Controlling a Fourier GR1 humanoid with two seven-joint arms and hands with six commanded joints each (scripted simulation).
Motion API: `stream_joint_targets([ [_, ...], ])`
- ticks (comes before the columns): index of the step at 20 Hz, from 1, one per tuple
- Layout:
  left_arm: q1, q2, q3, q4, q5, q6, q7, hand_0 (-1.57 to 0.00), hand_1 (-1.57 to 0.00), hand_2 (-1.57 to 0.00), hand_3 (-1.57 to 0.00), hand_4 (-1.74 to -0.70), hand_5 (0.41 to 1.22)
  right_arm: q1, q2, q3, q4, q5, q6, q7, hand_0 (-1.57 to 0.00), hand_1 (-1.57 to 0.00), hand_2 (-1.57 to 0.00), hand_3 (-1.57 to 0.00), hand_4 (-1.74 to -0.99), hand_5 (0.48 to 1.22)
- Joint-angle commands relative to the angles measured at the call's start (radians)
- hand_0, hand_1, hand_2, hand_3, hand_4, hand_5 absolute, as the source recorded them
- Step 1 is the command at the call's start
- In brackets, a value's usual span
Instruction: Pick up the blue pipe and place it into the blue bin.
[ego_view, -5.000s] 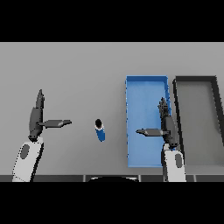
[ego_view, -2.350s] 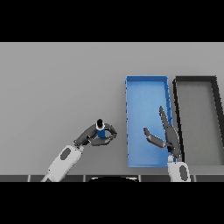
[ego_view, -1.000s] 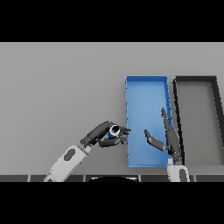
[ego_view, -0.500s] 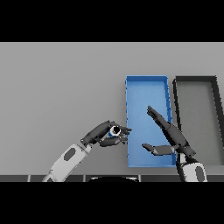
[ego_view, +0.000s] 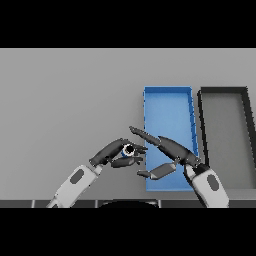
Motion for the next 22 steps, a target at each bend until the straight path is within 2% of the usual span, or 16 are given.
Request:
stream_joint_targets([
  [1, -0.001, -0.008, -0.006, 0.011, -0.006, -0.001, -0.007, -1.57, -1.57, -1.57, -1.50, -1.74, 1.221, -0.028, 0.014, 0.020, 0.002, 0.007, -0.003, 0.021, 0.00, 0.00, 0.00, 0.00, -1.241, 0.530],
  [5, -0.002, -0.014, -0.011, 0.009, 0.004, -0.017, 0.002, -1.57, -1.57, -1.57, -1.54, -1.74, 1.221, -0.133, 0.068, 0.059, 0.065, 0.008, 0.007, 0.068, 0.00, 0.00, 0.00, 0.00, -1.225, 0.529],
  [6, 0.005, -0.002, -0.008, 0.008, -0.001, -0.019, -0.003, -1.57, -1.57, -1.57, -1.54, -1.74, 1.221, -0.147, 0.079, 0.064, 0.093, 0.022, 0.014, 0.062, 0.00, 0.00, 0.00, 0.00, -1.222, 0.519],
  [8, -0.009, 0.000, -0.006, 0.014, -0.020, -0.012, -0.001, -1.57, -1.57, -1.57, -1.54, -1.74, 1.221, -0.192, 0.123, 0.091, 0.122, 0.020, 0.013, 0.088, 0.00, 0.00, 0.00, 0.00, -1.218, 0.508],
  [10, 0.007, 0.002, -0.004, 0.007, 0.012, -0.036, 0.000, -1.57, -1.57, -1.57, -1.48, -1.74, 1.221, -0.237, 0.139, 0.089, 0.160, 0.010, 0.024, 0.107, -0.05, -0.08, -0.10, -0.05, -1.245, 0.506],
  [11, -0.004, 0.018, -0.006, 0.001, -0.021, -0.028, -0.007, -1.39, -1.33, -1.32, -1.29, -1.74, 1.221, -0.256, 0.157, 0.099, 0.184, 0.017, 0.031, 0.107, -0.18, -0.22, -0.24, -0.16, -1.294, 0.509],
  [12, -0.019, 0.042, -0.024, 0.004, -0.057, -0.038, 0.062, -1.18, -1.08, -1.06, -1.03, -1.68, 1.221, -0.269, 0.156, 0.099, 0.190, 0.008, 0.047, 0.105, -0.35, -0.38, -0.38, -0.30, -1.335, 0.507],
  [13, -0.029, 0.047, -0.042, 0.002, -0.071, -0.056, 0.125, -0.99, -0.88, -0.85, -0.82, -1.55, 1.221, -0.282, 0.164, 0.108, 0.206, 0.018, 0.055, 0.107, -0.53, -0.53, -0.53, -0.44, -1.362, 0.508],
  [14, -0.031, 0.047, -0.036, -0.002, -0.083, -0.054, 0.142, -0.82, -0.71, -0.68, -0.66, -1.48, 1.221, -0.288, 0.165, 0.113, 0.202, 0.014, 0.065, 0.101, -0.72, -0.70, -0.74, -0.63, -1.430, 0.522],
  [15, -0.021, 0.034, -0.026, -0.004, -0.086, -0.044, 0.125, -0.78, -0.71, -0.69, -0.58, -1.53, 1.221, -0.304, 0.179, 0.115, 0.222, -0.002, 0.067, 0.093, -0.89, -0.87, -0.91, -0.77, -1.486, 0.550],
  [16, -0.021, 0.018, -0.018, 0.002, -0.099, -0.028, 0.108, -0.94, -0.88, -0.86, -0.78, -1.57, 1.221, -0.306, 0.182, 0.115, 0.225, -0.038, 0.071, 0.094, -1.02, -1.01, -1.04, -0.87, -1.530, 0.606],
  [17, -0.007, 0.002, -0.016, 0.005, -0.091, -0.023, 0.103, -1.06, -1.02, -0.97, -0.94, -1.61, 1.221, -0.302, 0.183, 0.126, 0.227, -0.066, 0.076, 0.101, -1.13, -1.12, -1.14, -0.96, -1.562, 0.666],
  [18, -0.004, -0.004, -0.004, 0.012, -0.081, -0.028, 0.087, -1.16, -1.13, -1.05, -1.07, -1.63, 1.221, -0.296, 0.184, 0.130, 0.226, -0.087, 0.063, 0.112, -1.22, -1.21, -1.23, -1.08, -1.526, 0.728],
  [20, 0.010, -0.022, 0.013, 0.000, -0.036, -0.029, 0.021, -1.31, -1.29, -1.19, -1.25, -1.67, 1.221, -0.294, 0.191, 0.124, 0.239, -0.109, 0.055, 0.118, -1.35, -1.34, -1.35, -1.26, -1.469, 0.905],
  [22, 0.015, -0.031, 0.023, 0.003, -0.018, -0.038, 0.001, -1.40, -1.39, -1.31, -1.36, -1.70, 1.221, -0.281, 0.178, 0.132, 0.240, -0.038, 0.071, 0.037, -1.43, -1.42, -1.43, -1.37, -1.441, 1.019],
])
